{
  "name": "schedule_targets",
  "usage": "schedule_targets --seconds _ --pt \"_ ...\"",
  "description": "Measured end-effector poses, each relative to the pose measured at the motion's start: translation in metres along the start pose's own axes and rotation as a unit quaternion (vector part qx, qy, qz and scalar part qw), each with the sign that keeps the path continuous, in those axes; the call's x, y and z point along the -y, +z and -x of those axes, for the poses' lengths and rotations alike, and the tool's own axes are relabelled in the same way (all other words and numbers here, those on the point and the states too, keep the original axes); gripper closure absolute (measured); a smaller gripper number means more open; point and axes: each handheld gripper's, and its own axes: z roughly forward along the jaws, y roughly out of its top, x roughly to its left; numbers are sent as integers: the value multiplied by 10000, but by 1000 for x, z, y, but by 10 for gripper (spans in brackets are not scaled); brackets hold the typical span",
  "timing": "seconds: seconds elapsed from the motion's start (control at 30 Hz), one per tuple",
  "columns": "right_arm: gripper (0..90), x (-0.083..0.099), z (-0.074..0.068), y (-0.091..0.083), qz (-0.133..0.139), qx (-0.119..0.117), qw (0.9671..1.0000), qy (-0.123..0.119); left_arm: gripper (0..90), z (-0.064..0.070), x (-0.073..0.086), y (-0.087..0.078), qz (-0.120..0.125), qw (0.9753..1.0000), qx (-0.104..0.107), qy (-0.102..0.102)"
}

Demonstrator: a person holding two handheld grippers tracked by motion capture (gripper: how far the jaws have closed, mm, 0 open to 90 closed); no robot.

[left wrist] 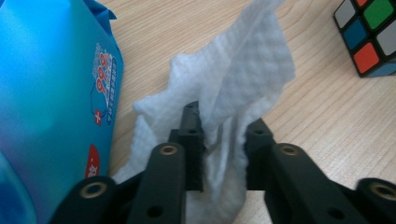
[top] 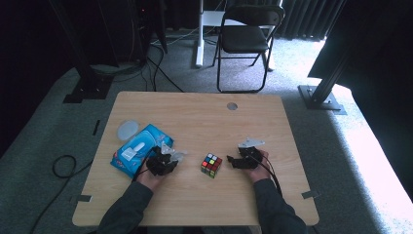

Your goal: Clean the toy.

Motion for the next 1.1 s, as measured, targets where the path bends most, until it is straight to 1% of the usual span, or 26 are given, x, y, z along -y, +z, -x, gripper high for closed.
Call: schedule_targets --seconds 0.07,0.2,0.43,0.63,0.77,0.87,0.93,1.0,1.03,1.1 --pt "316 0 0 0 0 0 10000 -1 801 -1 0 1 -16 10000 -3 7" --pt "316 0 0 0 0 -1 10000 0 837 0 0 2 -30 10000 -40 4" --pt "308 0 -1 0 -7 18 10000 -2 848 0 0 2 -11 10000 -39 -5" --pt "303 0 -1 0 -11 52 10000 30 850 0 -1 1 27 10000 2 -7" --pt "287 -1 -3 0 -74 123 9998 110 850 1 -2 1 55 10000 20 7" --pt "255 -2 -6 0 -103 7 9999 -3 850 2 -2 1 61 10000 24 19" --pt "226 -2 -10 -1 -113 -128 9998 -89 849 2 -2 1 62 10000 27 29" --pt "213 -4 -14 -4 -31 -200 9995 -234 849 2 -2 0 71 10000 31 28" --pt "213 -4 -14 -4 -31 -200 9995 -234 849 2 -2 0 71 10000 31 28" --pt "199 -7 -18 -11 34 -365 9987 -347 849 2 -2 0 82 10000 33 18"
